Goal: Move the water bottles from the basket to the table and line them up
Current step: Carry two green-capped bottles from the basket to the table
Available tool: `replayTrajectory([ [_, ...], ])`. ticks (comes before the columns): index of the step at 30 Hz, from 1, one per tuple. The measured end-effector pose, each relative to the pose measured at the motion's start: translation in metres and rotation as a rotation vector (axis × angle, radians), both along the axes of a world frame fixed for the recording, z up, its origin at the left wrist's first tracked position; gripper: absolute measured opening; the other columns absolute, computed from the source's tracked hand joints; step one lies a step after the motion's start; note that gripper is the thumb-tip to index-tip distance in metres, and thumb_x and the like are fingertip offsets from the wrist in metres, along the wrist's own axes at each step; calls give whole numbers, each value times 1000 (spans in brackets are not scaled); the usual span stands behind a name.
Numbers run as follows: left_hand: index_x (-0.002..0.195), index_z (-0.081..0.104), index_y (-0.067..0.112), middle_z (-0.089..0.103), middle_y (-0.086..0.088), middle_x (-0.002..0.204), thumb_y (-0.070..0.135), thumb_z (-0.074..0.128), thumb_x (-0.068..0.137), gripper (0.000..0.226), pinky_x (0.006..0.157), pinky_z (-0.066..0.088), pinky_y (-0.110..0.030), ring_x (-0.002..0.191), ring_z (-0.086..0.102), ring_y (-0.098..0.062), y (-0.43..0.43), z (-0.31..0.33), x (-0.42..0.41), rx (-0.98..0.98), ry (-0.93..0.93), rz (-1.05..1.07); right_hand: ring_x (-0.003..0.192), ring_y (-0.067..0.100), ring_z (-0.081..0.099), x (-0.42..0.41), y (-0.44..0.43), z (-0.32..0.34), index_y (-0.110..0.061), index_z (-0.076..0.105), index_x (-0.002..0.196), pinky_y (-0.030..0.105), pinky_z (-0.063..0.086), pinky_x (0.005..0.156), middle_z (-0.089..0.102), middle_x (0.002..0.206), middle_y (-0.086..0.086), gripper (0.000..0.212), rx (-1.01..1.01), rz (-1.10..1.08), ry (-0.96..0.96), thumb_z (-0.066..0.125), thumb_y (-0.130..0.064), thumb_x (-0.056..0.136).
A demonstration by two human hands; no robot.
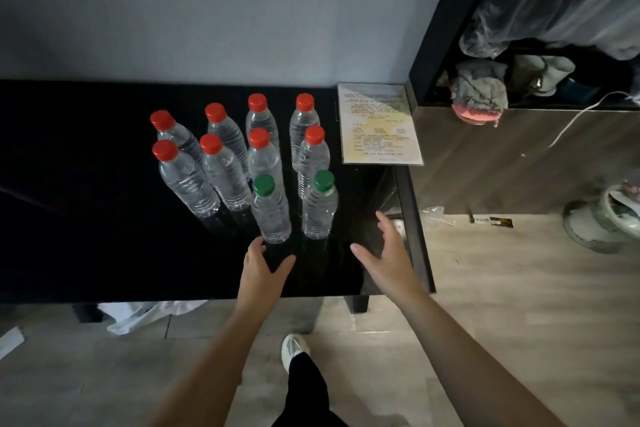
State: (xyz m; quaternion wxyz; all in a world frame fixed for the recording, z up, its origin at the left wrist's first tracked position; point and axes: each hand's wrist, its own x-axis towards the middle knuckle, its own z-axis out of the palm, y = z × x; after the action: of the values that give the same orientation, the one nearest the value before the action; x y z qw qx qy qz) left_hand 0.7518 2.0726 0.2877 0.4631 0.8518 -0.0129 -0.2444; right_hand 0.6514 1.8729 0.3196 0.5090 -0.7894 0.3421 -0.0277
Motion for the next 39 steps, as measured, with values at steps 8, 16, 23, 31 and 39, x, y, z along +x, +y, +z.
replayTrajectory([
  [8,146,32,20,37,-4,148,39,66,87,70,105,39,-37,133,40,-20,-69,2,-110,40,21,-184,130,17,43,-166,-58,1,-22,33,144,30,38,103,43,143,-1,63,60,-199,45,65,-29,91],
  [16,142,40,16,49,-5,142,33,62,92,57,107,39,-39,127,48,-19,-154,13,-243,-61,-3,-345,128,26,45,-353,-112,-4,-24,33,145,35,39,99,43,145,10,60,132,-510,53,62,-30,92],
  [23,137,46,18,52,0,137,34,60,92,49,104,42,-37,121,51,-15,-225,45,-298,-78,-120,-515,125,26,48,-430,-167,16,-22,37,143,36,40,98,46,142,10,56,83,-668,-51,60,-28,93],
  [31,130,49,21,54,5,130,35,58,93,40,98,46,-32,115,53,-12,-316,48,-330,-93,-166,-690,124,24,49,-476,-212,10,-21,41,140,35,42,100,48,141,9,53,139,-784,-67,61,-28,92],
  [39,122,56,20,59,6,119,29,60,93,30,94,46,-27,108,56,-10,-467,24,-358,-193,-97,-787,125,21,49,-521,-320,3,-19,42,140,32,40,97,48,139,5,51,113,-885,-9,59,-28,93],
])
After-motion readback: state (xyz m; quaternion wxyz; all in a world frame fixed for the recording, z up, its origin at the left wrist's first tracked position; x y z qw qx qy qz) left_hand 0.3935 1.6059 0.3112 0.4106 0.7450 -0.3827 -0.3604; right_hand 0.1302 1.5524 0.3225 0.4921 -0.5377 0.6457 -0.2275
